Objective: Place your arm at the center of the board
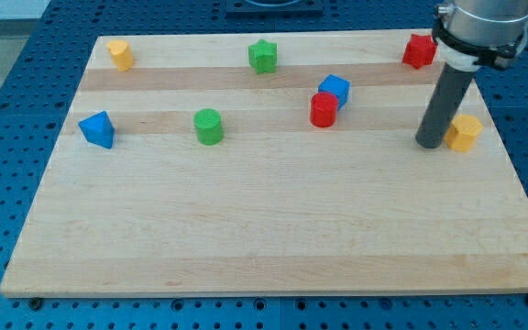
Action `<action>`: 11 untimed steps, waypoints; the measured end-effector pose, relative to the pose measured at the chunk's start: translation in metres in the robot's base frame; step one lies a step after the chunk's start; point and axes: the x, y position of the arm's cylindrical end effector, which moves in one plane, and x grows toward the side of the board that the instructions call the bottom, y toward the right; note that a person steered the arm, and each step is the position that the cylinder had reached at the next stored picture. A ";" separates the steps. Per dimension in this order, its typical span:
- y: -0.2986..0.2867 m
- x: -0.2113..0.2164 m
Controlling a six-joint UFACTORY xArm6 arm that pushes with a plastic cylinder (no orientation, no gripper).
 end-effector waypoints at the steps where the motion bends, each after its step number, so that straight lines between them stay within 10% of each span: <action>1: -0.027 0.000; 11: -0.168 -0.008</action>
